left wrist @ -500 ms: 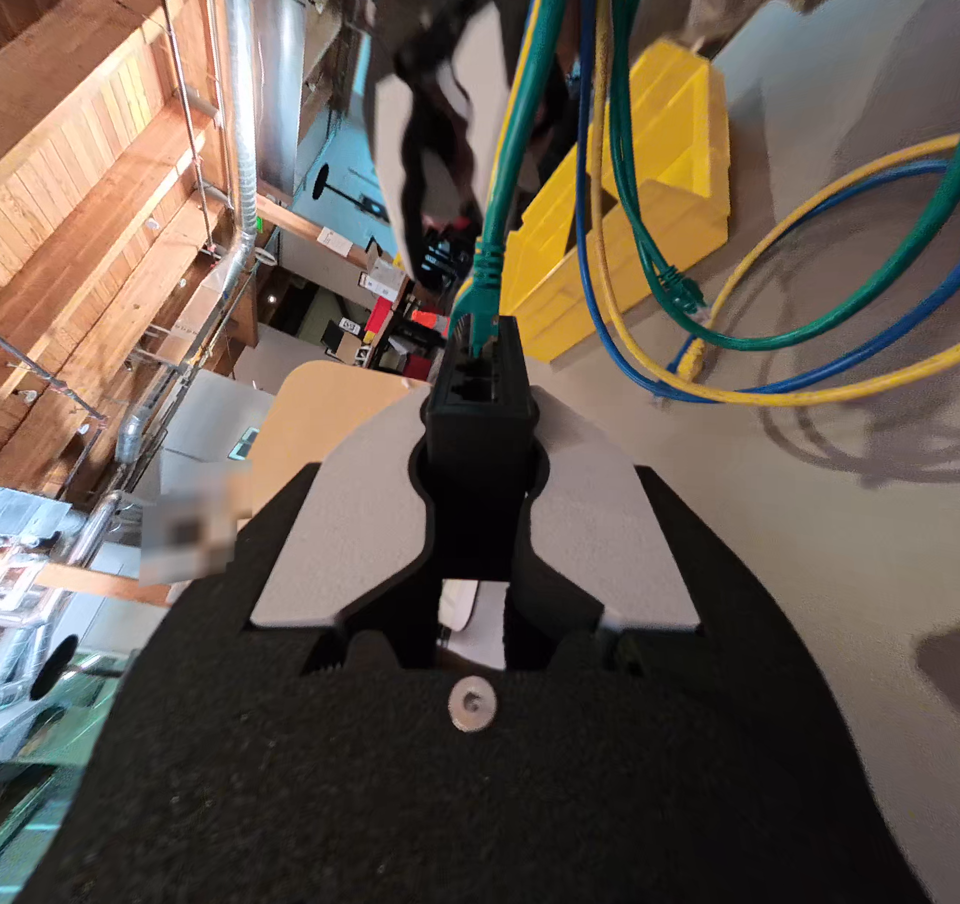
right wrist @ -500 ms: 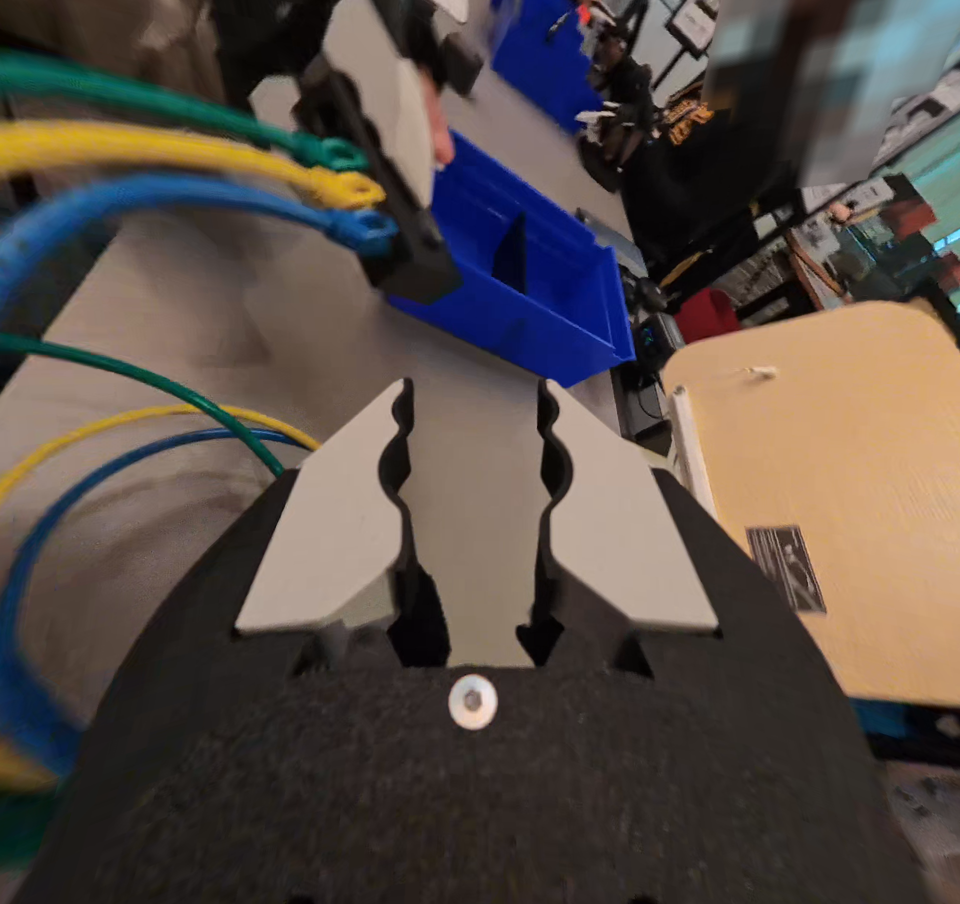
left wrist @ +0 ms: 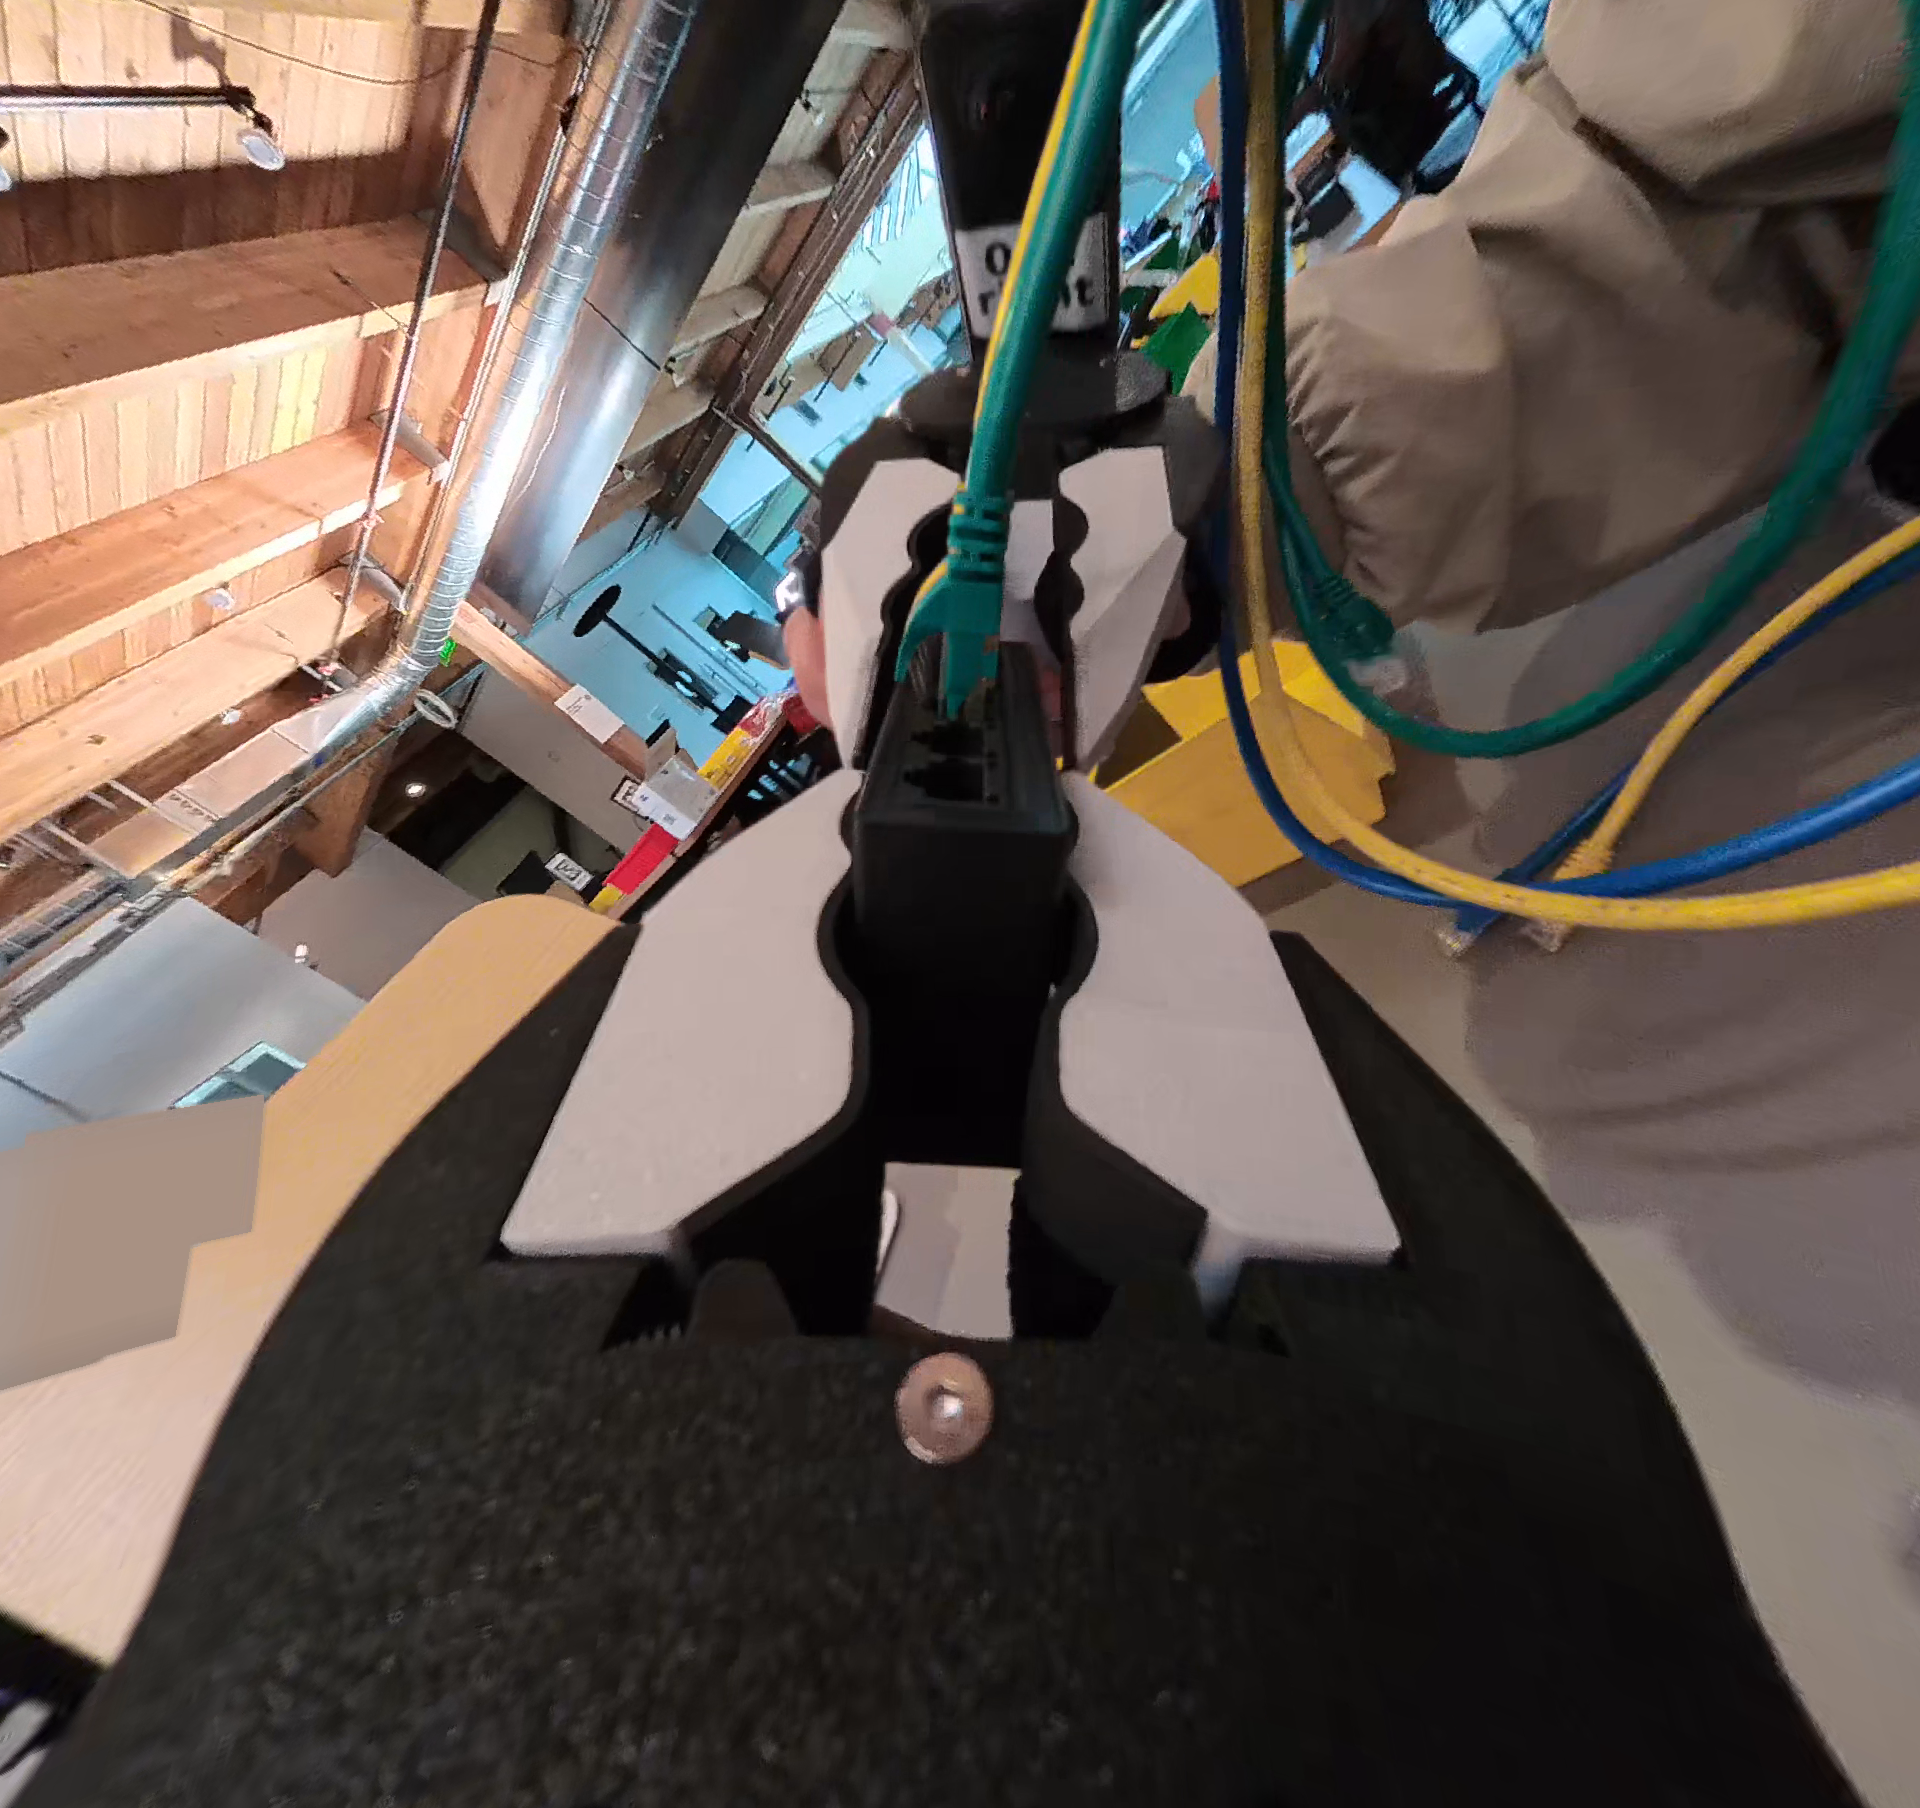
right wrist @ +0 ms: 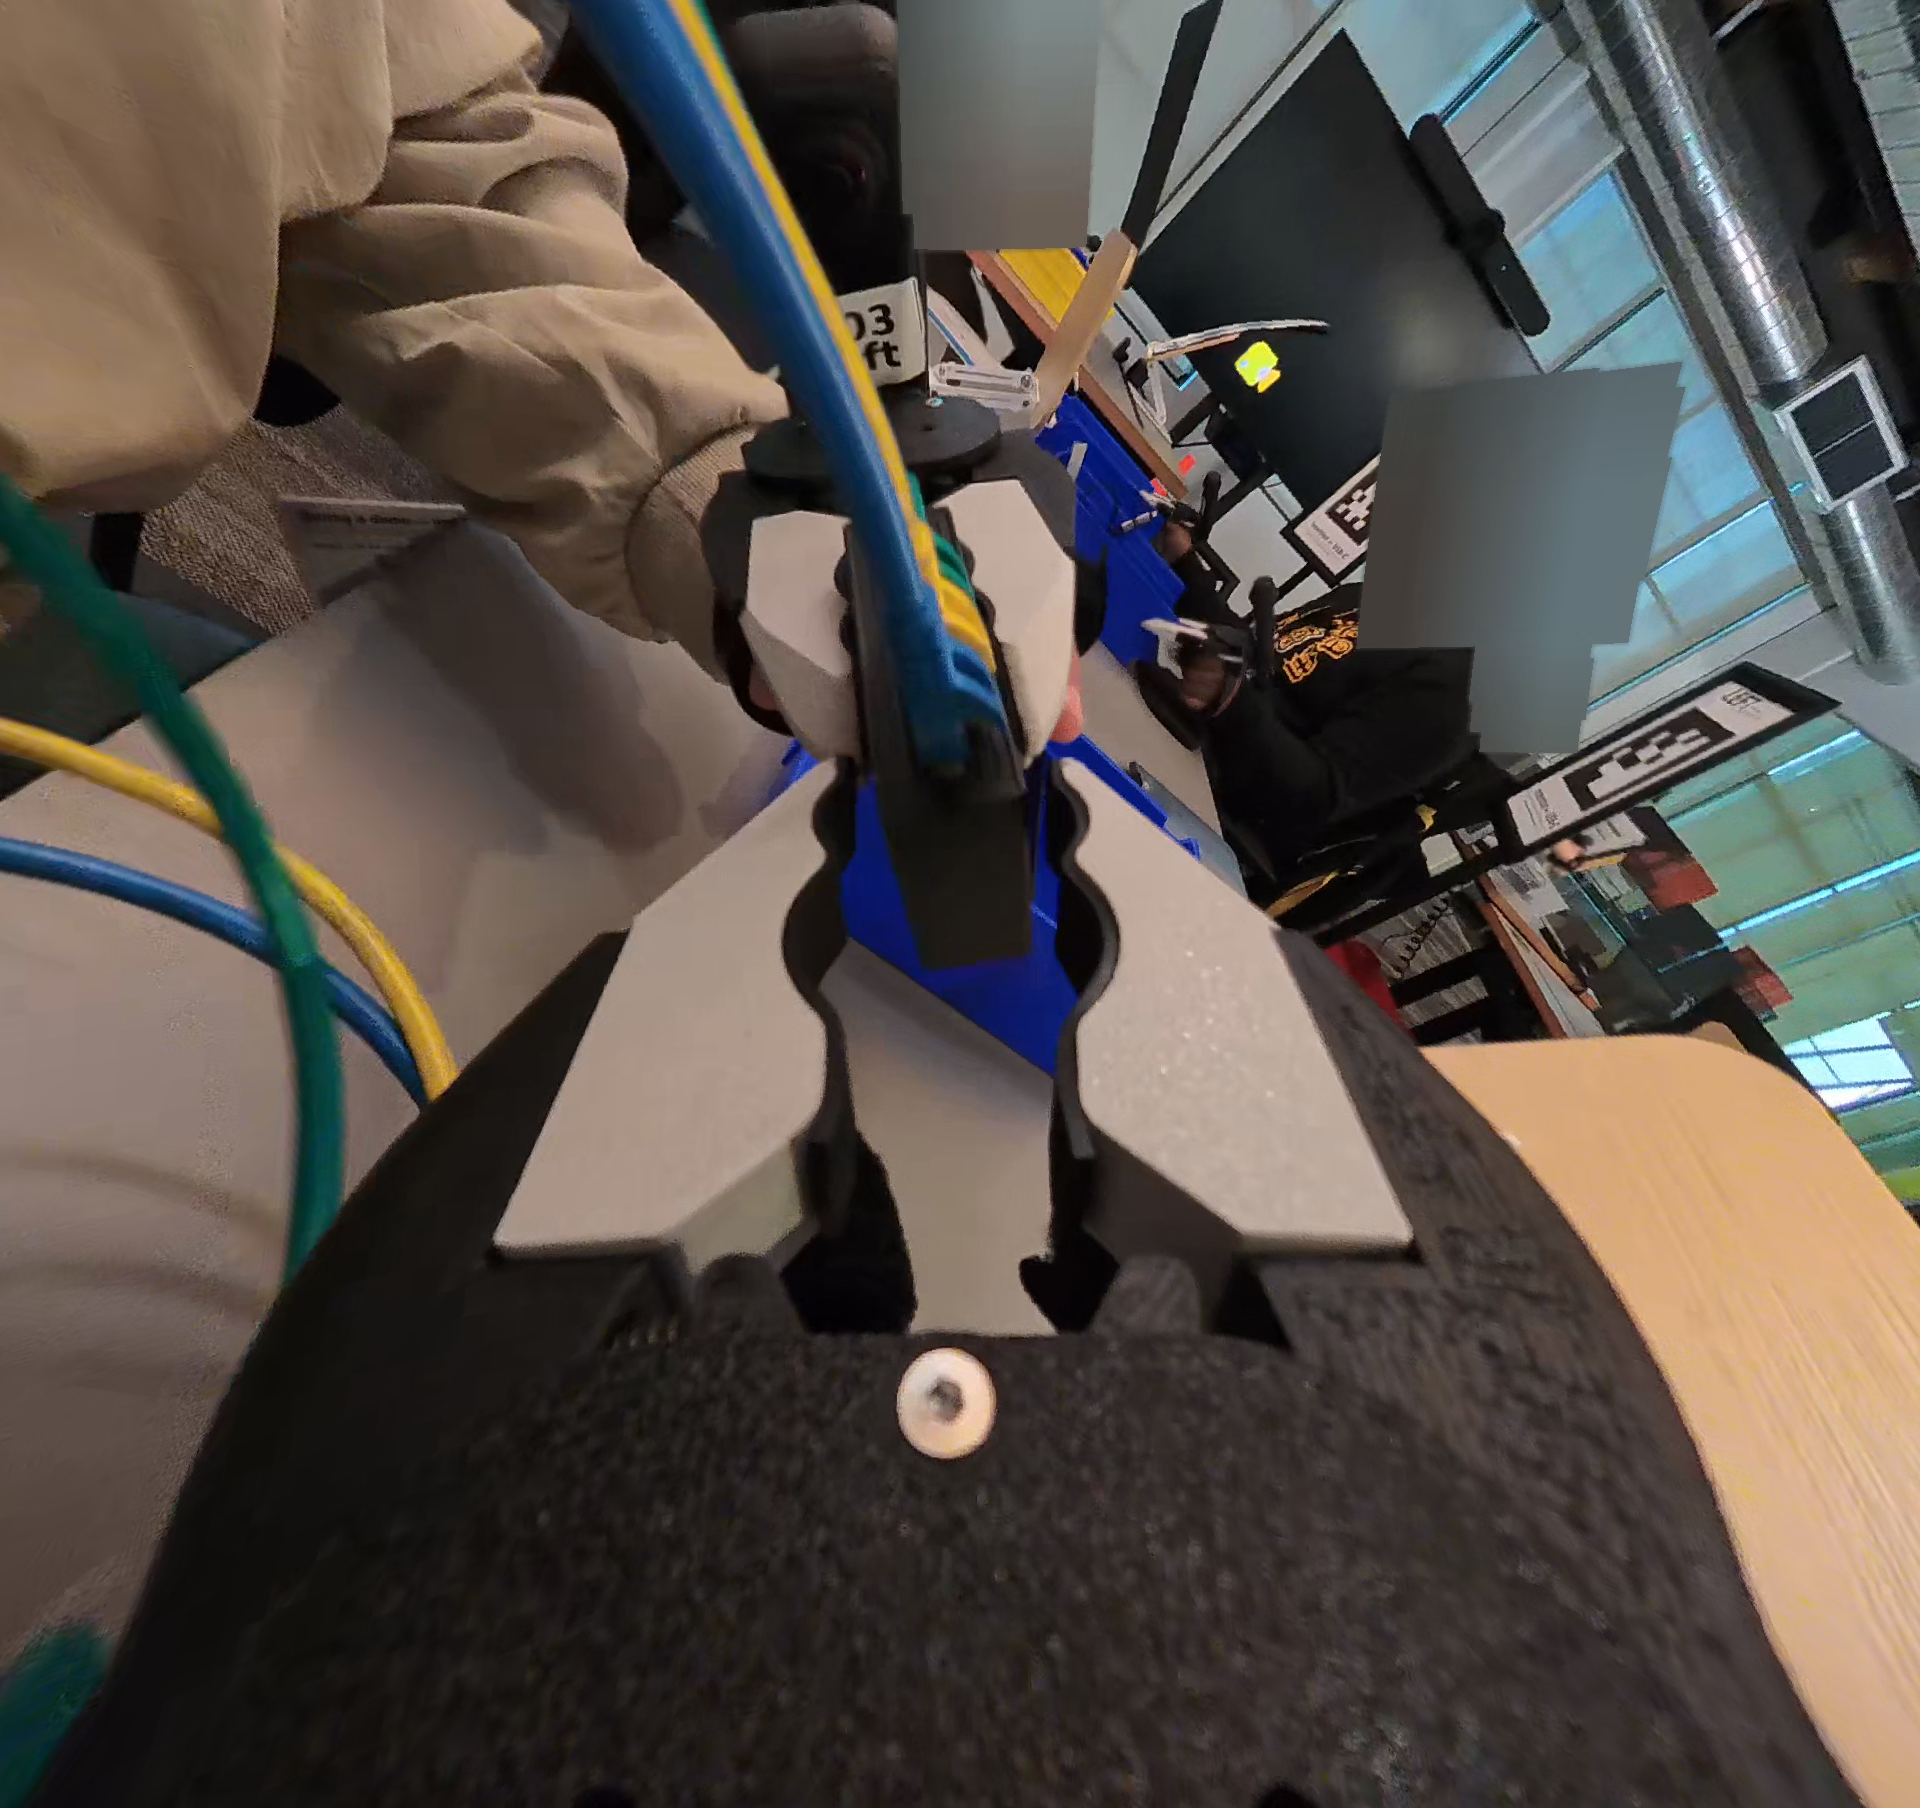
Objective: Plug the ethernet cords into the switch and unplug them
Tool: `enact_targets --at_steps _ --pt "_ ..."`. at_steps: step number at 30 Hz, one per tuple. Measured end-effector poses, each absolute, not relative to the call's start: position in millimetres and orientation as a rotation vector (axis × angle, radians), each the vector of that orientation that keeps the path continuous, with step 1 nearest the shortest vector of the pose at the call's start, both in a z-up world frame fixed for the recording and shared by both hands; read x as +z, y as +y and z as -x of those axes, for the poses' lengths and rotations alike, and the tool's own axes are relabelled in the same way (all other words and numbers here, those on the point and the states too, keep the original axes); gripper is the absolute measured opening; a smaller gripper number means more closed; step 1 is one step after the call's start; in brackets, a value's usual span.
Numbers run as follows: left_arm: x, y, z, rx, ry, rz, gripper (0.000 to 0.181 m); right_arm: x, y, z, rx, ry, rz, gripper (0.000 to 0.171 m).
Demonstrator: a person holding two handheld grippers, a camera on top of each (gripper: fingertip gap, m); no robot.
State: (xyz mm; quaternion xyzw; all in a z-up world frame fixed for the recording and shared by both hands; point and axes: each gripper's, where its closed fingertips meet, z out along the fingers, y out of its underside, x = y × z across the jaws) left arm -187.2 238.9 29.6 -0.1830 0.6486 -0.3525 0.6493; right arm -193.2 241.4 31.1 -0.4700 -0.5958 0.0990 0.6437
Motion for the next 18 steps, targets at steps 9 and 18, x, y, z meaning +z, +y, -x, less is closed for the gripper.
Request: enact_targets --at_steps 9,18 --pt "15.4 252.2 176.1 -1.183 1.526 0.818 0.039 17.0 261.0 171.9 0.08 -1.415 1.267 0.025" --pt "26.6 257.6 182.3 -1.67 1.301 1.057 0.065 20.8 256.8 161.5 -0.319 -1.404 1.172 0.026"
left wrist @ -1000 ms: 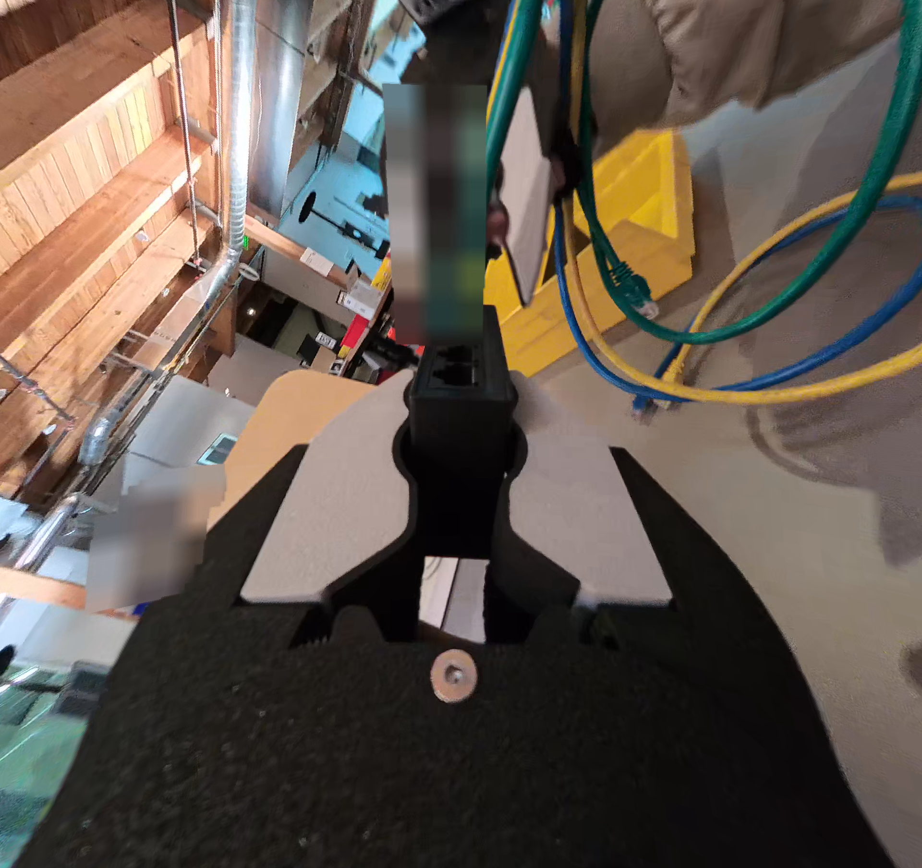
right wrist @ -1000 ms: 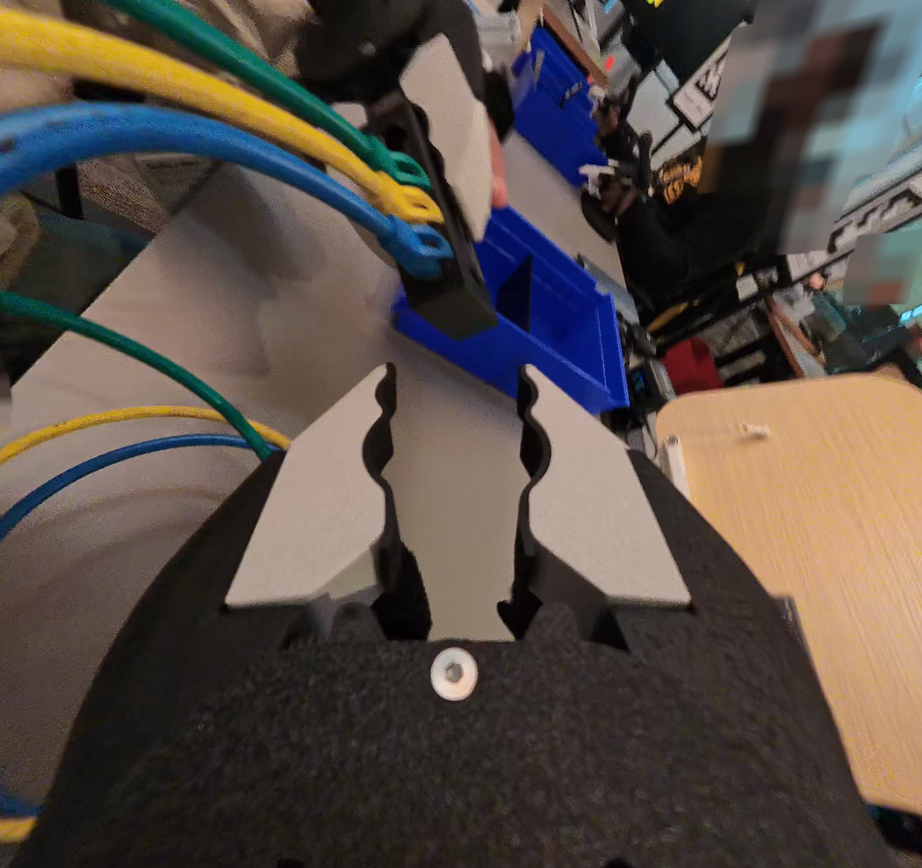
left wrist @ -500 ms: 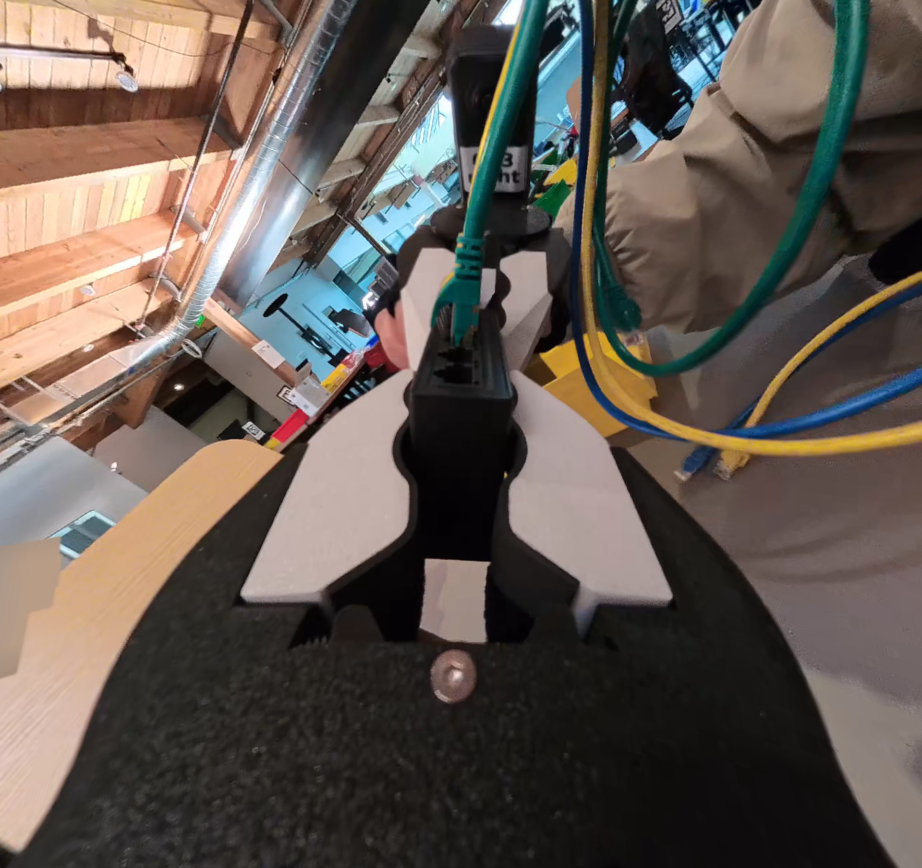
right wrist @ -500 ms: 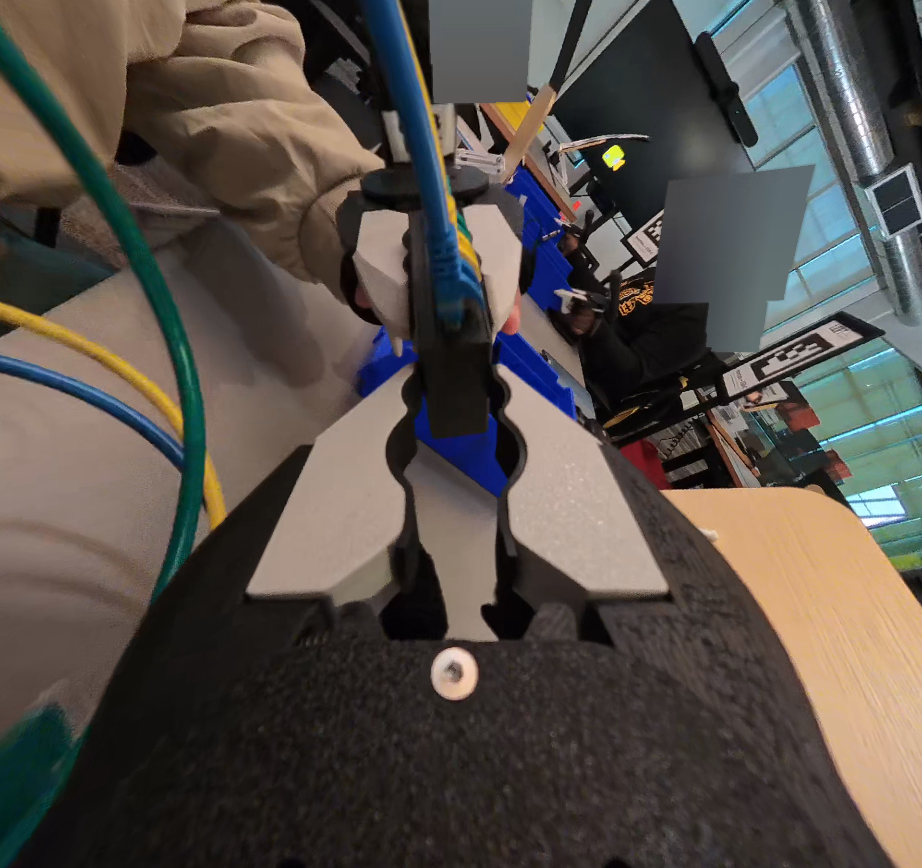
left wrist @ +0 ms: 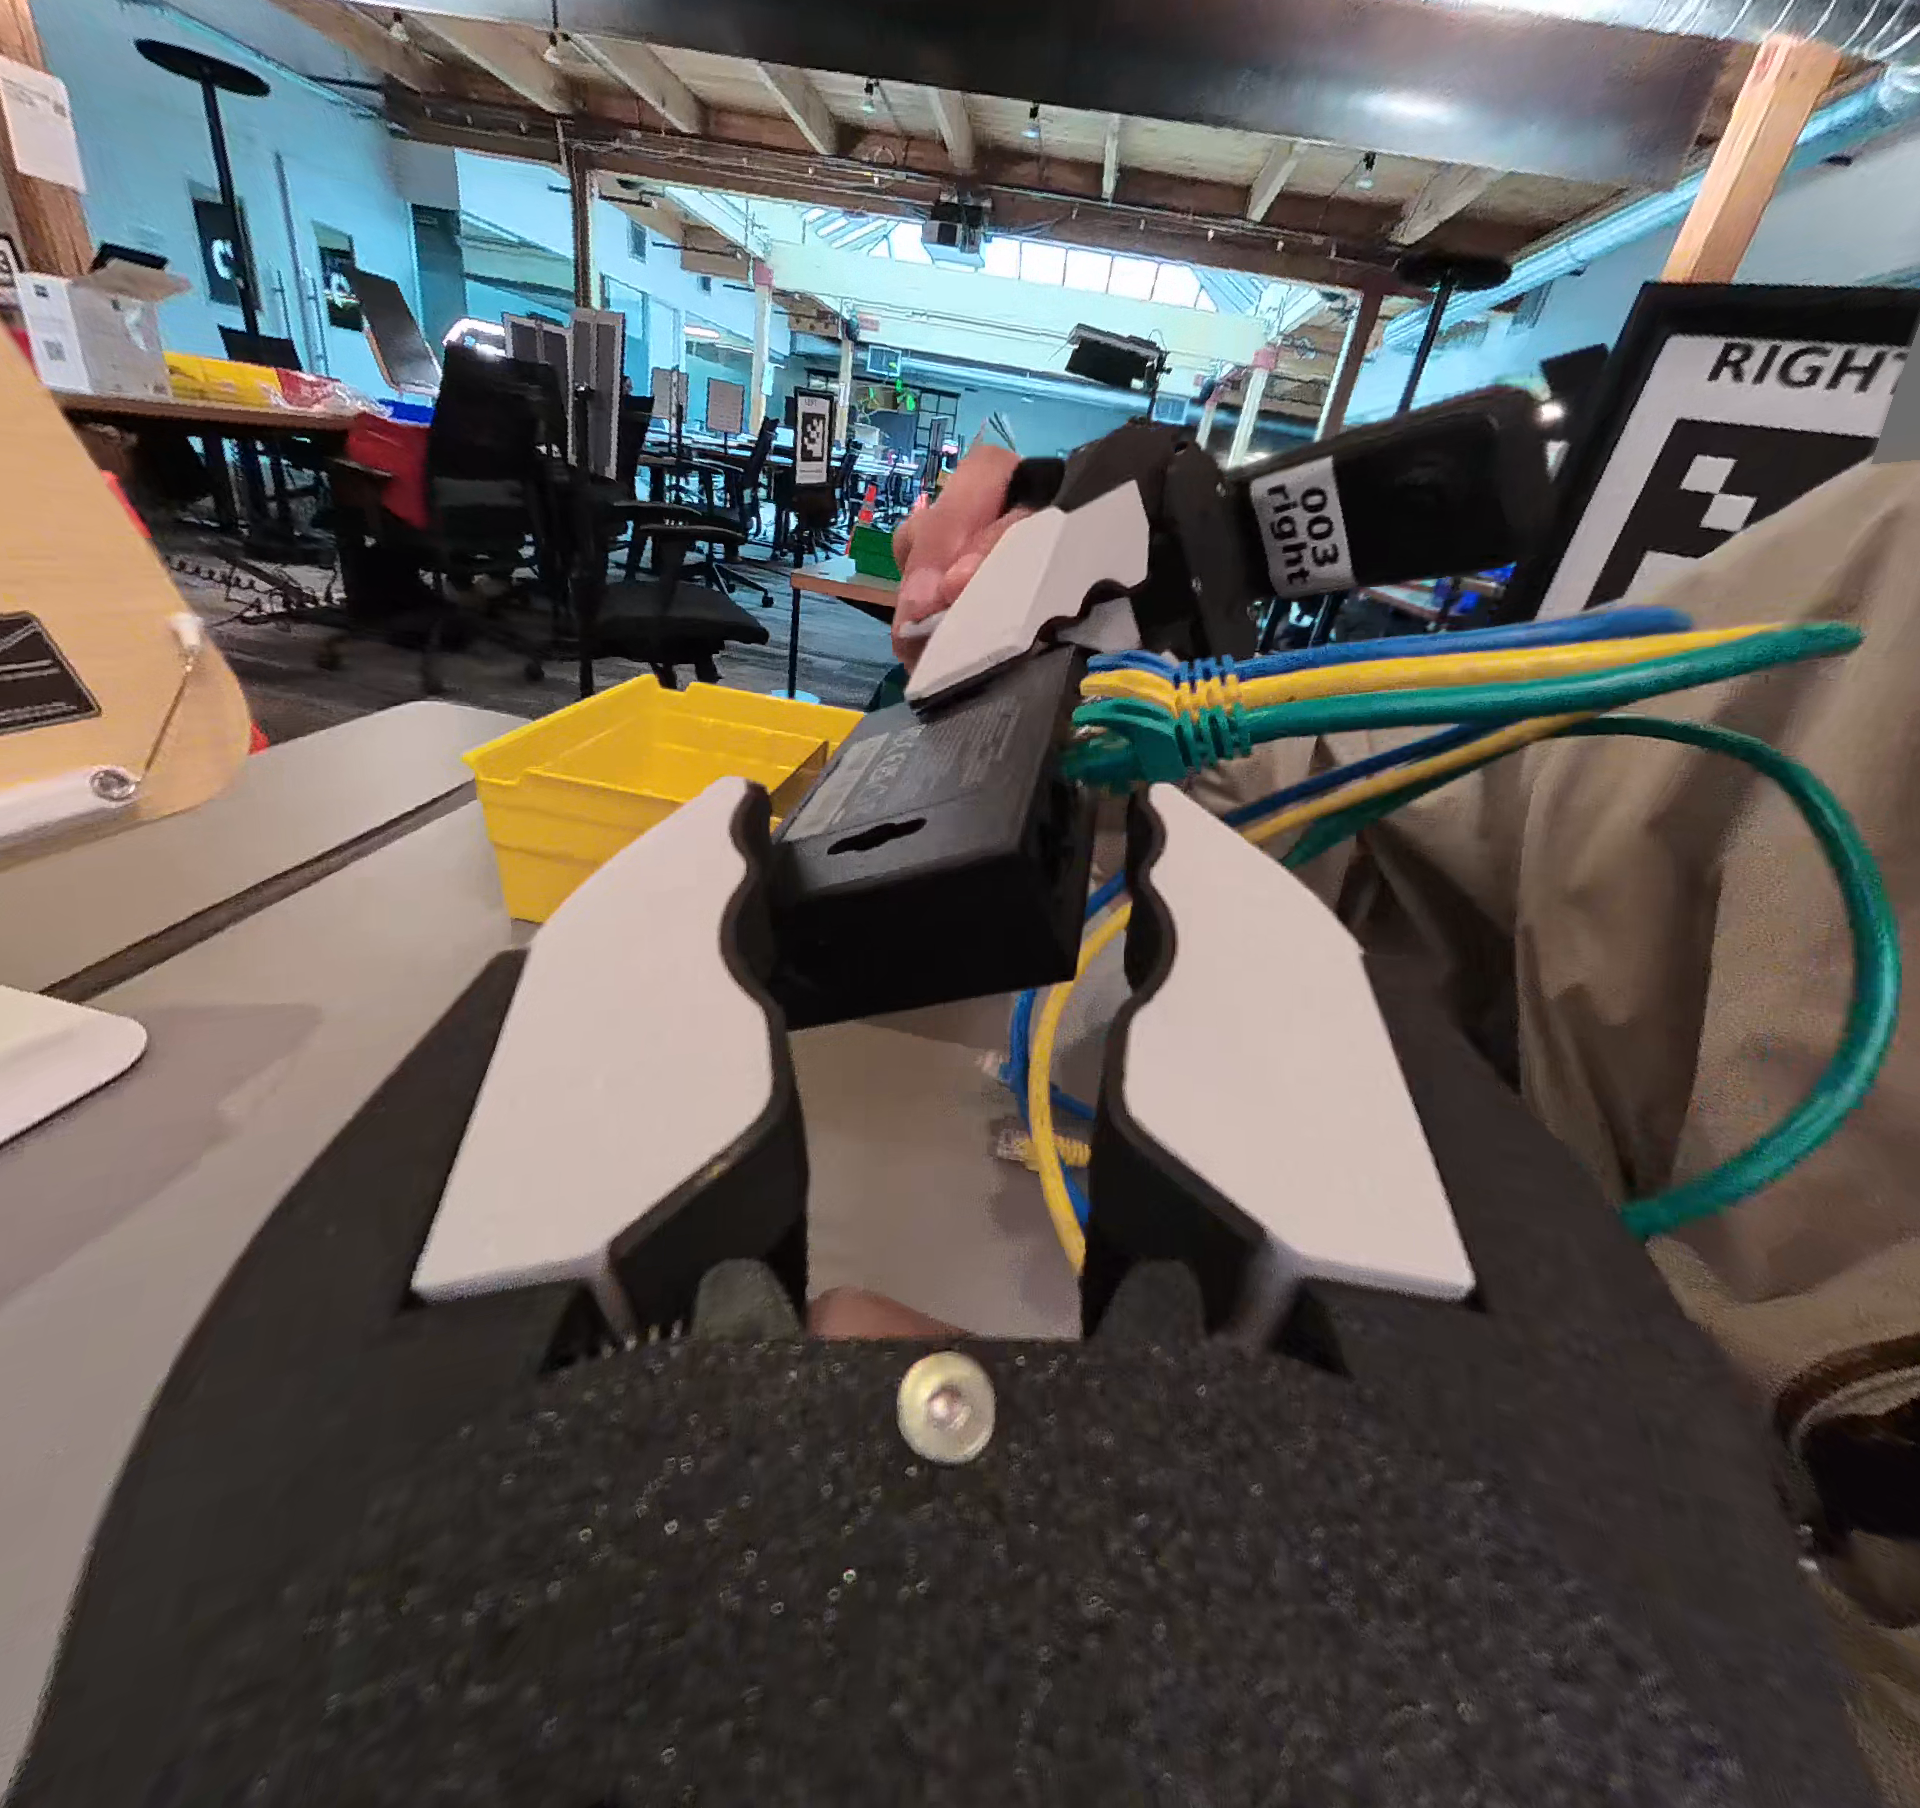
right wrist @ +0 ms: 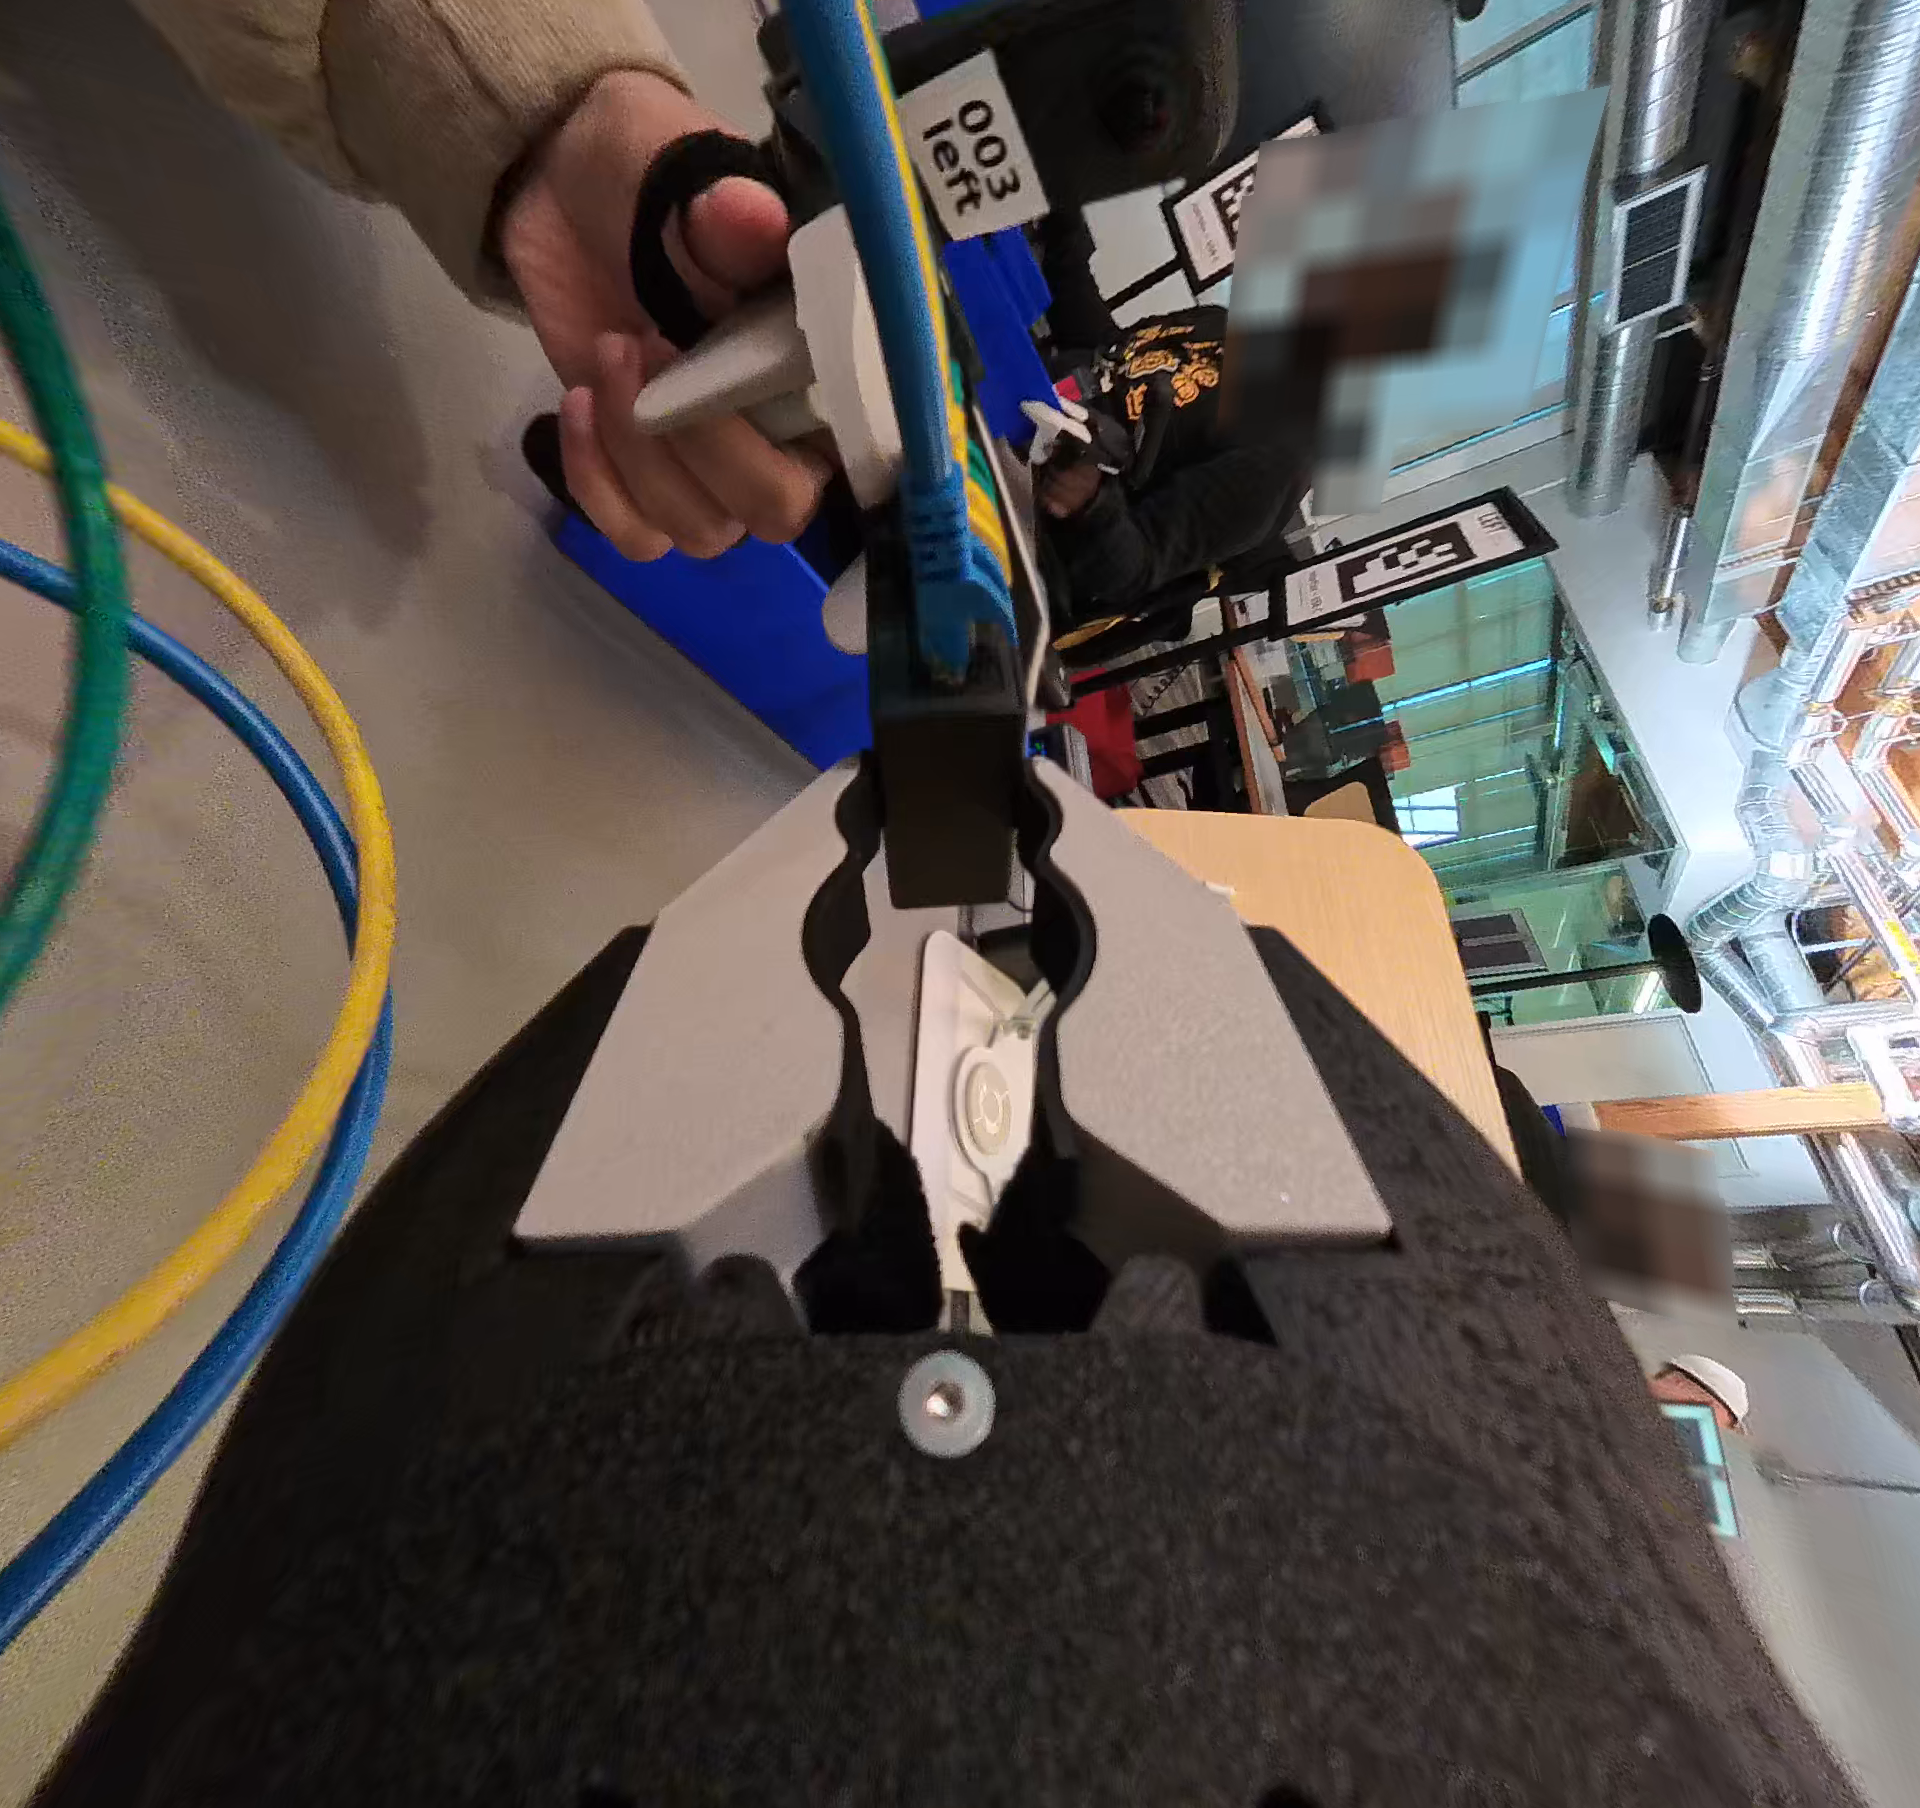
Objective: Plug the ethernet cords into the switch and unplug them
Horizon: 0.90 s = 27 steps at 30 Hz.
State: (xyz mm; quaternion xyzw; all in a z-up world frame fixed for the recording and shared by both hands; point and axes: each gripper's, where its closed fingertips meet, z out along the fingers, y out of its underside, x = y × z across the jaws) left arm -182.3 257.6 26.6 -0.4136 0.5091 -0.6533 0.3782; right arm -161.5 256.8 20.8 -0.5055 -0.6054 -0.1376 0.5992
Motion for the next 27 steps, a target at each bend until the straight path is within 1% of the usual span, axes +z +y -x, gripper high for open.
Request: enact_targets --at_steps 3,8,9,10,12,17,18,24,27 --pt "28.0 250.5 184.3 -1.713 1.377 1.036 0.069 21.3 252.5 159.3 -0.351 -1.406 1.153 0.026" --pt "28.2 254.1 184.8 -1.686 1.426 1.061 0.069 20.6 254.0 155.7 -0.432 -1.399 1.154 0.026" --pt "33.7 259.7 187.3 -1.688 1.397 1.075 0.078 22.3 258.1 150.7 -0.492 -1.378 1.151 0.026" --pt "41.1 266.3 192.3 -1.706 1.359 1.068 0.081 21.9 261.6 144.4 -0.539 -1.371 1.162 0.026" --pt "44.7 281.6 197.8 -1.682 1.316 1.087 0.074 20.5 259.9 140.9 -0.524 -1.367 1.172 0.026" --pt "14.4 266.0 185.4 -1.698 1.451 1.168 0.074 24.1 254.8 153.3 -0.47 -1.342 1.149 0.025" --pt "10.8 260.8 183.5 -1.705 1.473 1.154 0.067 24.7 253.7 156.0 -0.453 -1.338 1.146 0.026" --pt "16.7 248.8 184.3 -1.971 1.461 1.091 0.063 25.0 238.3 167.4 -0.303 -1.336 1.11 0.026" --pt "17.8 248.3 181.4 -2.039 1.459 1.076 0.063 11.7 239.6 171.7 -0.283 -1.394 1.17 0.037"
